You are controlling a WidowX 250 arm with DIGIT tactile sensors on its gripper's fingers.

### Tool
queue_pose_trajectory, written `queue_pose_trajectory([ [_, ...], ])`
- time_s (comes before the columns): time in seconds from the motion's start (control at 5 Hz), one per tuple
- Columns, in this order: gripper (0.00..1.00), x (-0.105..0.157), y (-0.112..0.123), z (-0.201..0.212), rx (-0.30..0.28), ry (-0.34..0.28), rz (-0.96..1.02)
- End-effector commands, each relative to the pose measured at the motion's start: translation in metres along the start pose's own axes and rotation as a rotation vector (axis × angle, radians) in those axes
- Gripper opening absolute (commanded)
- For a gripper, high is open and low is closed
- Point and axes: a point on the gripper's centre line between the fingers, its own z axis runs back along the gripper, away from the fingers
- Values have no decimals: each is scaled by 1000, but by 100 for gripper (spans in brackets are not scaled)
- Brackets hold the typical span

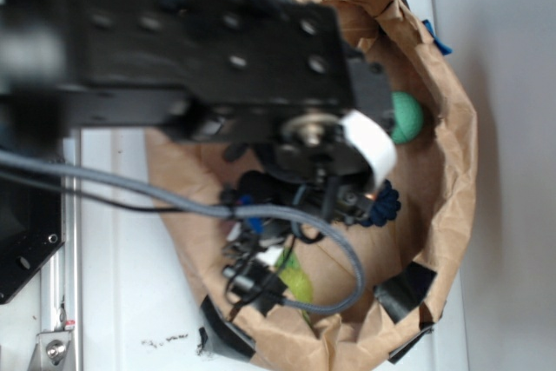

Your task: Grab the green animal.

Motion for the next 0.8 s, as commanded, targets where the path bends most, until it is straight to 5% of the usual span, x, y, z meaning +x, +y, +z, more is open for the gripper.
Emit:
queue_pose_trajectory([
  [0.0, 100, 1, -24, -15, 42, -53, -384],
  [0.6, 100, -4, -26, -22, -5, -71, -430],
])
